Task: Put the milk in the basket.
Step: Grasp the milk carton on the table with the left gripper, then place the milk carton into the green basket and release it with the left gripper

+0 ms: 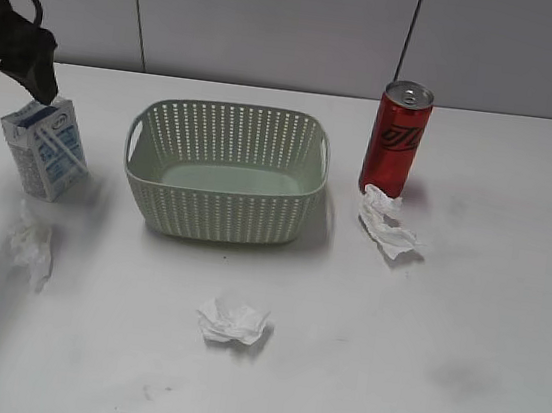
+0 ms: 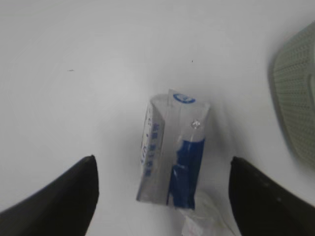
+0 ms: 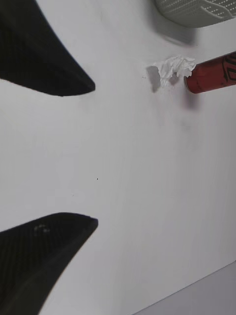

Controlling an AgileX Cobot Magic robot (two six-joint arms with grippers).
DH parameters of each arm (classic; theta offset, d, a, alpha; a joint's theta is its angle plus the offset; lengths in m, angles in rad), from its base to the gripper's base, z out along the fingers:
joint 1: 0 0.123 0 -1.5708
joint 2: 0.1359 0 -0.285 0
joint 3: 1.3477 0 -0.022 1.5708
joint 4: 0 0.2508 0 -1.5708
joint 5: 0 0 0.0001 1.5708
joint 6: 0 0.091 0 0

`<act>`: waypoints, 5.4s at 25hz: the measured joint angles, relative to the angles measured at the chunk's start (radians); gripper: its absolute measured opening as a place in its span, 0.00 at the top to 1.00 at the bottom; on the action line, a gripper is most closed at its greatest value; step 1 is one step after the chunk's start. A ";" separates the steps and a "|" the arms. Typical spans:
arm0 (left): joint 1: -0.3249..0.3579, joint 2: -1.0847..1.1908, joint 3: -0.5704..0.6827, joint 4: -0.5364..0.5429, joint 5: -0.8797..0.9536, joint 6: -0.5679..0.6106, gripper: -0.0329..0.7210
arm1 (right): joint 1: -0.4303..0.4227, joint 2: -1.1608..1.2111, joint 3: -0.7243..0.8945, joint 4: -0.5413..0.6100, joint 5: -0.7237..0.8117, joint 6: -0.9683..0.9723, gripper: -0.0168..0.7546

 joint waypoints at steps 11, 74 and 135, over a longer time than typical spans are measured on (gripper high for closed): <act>0.000 0.179 -0.084 -0.014 0.022 0.000 0.11 | 0.000 0.000 0.000 0.000 0.000 0.001 0.22; -0.447 0.104 -0.323 -0.009 0.189 -0.067 0.52 | 0.000 0.000 0.000 0.000 0.000 0.001 0.22; -0.348 0.024 -0.427 0.176 0.292 -0.147 0.13 | 0.000 0.000 0.000 0.000 0.000 0.001 0.22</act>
